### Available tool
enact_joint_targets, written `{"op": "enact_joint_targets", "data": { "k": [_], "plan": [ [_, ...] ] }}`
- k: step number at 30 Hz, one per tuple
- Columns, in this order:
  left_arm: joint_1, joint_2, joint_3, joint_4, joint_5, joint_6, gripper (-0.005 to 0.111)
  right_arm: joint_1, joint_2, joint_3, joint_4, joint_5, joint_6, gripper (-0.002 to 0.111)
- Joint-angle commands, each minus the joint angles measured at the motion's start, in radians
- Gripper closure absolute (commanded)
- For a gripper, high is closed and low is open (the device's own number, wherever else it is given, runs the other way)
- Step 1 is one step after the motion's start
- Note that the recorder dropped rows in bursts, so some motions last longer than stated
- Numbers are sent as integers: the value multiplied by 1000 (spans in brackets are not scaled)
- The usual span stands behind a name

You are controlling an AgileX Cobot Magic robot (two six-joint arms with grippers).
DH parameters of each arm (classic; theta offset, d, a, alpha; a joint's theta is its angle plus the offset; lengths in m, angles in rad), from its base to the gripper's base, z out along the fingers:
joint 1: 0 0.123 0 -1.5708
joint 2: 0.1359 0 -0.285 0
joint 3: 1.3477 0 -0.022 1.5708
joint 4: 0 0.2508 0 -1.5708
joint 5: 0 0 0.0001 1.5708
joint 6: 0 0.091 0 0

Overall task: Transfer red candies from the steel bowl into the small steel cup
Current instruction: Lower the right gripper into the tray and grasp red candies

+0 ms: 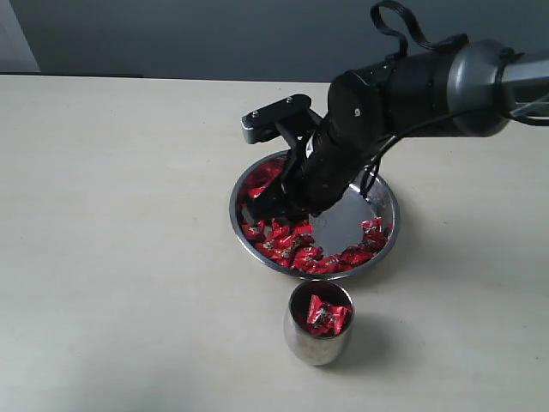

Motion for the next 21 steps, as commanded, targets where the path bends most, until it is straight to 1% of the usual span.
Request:
{"op": "enact_joint_targets", "data": {
  "k": [1, 7, 11, 21],
  "plan": [
    [-5, -4, -1, -3, -7, -4, 106, -6, 50, -60, -3, 91, -2, 74],
    [-5, -4, -1, -3, -7, -4, 106, -6, 94, -65, 20, 189, -2, 74],
    [-5, -4, -1, -3, -7, -4, 106, -6, 100, -65, 14, 117, -2, 74],
    [-5, -4, -1, -3, -7, -4, 106, -6, 104, -65, 9, 113, -2, 74]
  ]
}}
